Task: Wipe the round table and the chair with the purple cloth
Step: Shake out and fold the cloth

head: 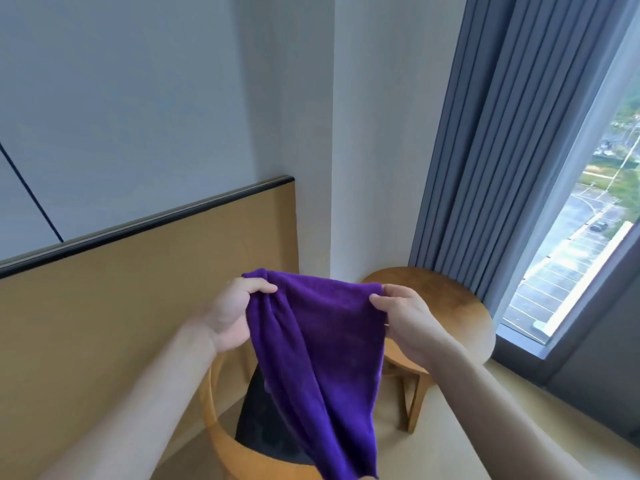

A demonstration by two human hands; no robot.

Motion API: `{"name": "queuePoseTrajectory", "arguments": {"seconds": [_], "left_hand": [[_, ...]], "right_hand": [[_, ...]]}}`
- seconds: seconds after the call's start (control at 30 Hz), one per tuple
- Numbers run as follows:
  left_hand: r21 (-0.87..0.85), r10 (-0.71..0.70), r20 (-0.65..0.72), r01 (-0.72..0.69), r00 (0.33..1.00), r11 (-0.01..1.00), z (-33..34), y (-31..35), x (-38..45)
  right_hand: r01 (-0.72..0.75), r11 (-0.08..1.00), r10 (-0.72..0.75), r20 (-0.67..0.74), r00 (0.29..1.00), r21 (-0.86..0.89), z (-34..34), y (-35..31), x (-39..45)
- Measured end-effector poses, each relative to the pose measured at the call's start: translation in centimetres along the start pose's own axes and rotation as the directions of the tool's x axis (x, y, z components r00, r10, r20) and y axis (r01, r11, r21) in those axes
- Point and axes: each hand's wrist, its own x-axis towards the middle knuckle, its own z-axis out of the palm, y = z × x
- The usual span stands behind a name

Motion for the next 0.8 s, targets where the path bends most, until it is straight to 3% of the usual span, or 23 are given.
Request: {"name": "queuePoseTrajectory", "arguments": {"seconds": [0.13, 0.27, 0.43, 0.57, 0.8], "left_hand": [[0.159, 0.015, -0.049, -0.007, 0.999, 0.987, -2.6, 2.1, 0.6], [0.302, 0.051, -0.117, -0.013, 0.992, 0.953, -4.7, 4.6, 0.5], [0.182, 0.139, -0.257, -0.093, 0.956, 0.979, -6.0, 7.1, 0.4], [0.046, 0.268, -0.369, -0.271, 0.89, 0.962, -5.8, 8.5, 0.8], [0.246, 0.413, -0.517, -0.331, 0.75, 0.911, -4.6, 10.2, 0.1]], "right_hand": [[0.054, 0.98, -0.068, -0.07, 0.995, -0.193, 0.4, -3.2, 1.3], [0.086, 0.992, -0.097, -0.118, 0.988, -0.095, 1.4, -5.6, 2.5], [0.09, 0.992, -0.074, -0.167, 0.983, 0.089, 1.9, -7.8, 4.3], [0.116, 0.977, -0.068, -0.257, 0.964, 0.178, 1.4, -9.5, 5.4], [0.181, 0.978, -0.157, -0.21, 0.965, 0.1, 0.5, -9.9, 5.1]]}}
